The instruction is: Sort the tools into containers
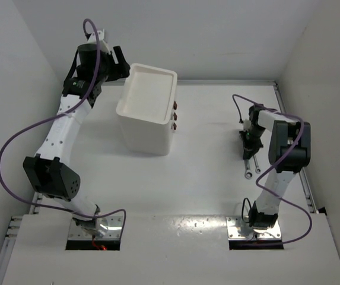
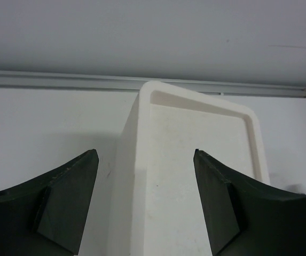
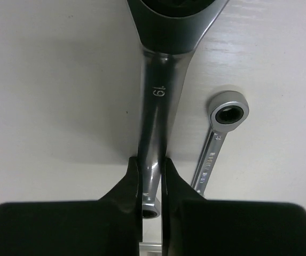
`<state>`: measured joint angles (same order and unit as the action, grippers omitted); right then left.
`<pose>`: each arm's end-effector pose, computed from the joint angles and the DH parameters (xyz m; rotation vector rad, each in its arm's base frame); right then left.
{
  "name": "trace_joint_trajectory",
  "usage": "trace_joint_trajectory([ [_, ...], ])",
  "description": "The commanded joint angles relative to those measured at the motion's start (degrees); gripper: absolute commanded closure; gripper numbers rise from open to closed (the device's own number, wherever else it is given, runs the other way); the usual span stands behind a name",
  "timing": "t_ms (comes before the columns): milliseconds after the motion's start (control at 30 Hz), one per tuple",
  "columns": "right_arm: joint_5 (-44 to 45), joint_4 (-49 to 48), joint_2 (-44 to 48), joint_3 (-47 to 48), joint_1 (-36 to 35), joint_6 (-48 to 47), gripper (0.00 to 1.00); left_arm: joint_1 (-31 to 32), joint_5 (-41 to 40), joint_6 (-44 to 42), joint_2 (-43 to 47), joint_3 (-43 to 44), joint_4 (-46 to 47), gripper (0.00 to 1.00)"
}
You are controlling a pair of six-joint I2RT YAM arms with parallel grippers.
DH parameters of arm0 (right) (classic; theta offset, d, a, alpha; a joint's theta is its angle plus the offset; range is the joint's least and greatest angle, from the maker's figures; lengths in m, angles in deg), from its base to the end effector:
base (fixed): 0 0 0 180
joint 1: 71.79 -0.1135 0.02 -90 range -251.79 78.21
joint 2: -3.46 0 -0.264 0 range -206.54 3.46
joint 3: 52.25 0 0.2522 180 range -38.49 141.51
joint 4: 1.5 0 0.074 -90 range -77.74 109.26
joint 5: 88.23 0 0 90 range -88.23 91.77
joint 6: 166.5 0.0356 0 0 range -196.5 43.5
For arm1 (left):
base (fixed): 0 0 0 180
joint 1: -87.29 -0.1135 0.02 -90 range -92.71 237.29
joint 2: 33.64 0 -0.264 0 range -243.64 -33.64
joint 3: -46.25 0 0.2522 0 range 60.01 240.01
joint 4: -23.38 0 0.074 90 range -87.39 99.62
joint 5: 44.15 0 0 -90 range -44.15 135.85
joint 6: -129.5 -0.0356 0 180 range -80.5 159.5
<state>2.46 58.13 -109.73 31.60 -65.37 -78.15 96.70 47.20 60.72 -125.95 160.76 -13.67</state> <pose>0.3436 -0.0391 0.1230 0.1302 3.1217 -0.0207 0.3650 -0.0613 0.4445 -0.1735 1.8400 -0.3966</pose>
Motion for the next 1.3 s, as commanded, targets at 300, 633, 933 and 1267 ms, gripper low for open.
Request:
trace_joint_trajectory([
  [300,-11.22,3.34,8.15,10.14,-1.23,6.2,1.0,-3.7,-8.1,2.34,7.49,-12.76,-0.88,0.2],
  [633,-27.22,6.52,14.13,20.86,-4.75,19.04,1.0,-4.22,-7.58,2.96,8.03,-17.95,-0.88,0.2],
  [933,-45.85,0.29,11.67,36.94,-9.66,32.12,1.0,-4.22,-7.06,1.73,8.63,-19.89,-0.88,0.2],
  [1267,-57.37,-16.94,2.72,49.44,-17.75,47.07,1.0,-4.75,-6.53,1.2,10.84,-23.67,-0.88,0.2],
])
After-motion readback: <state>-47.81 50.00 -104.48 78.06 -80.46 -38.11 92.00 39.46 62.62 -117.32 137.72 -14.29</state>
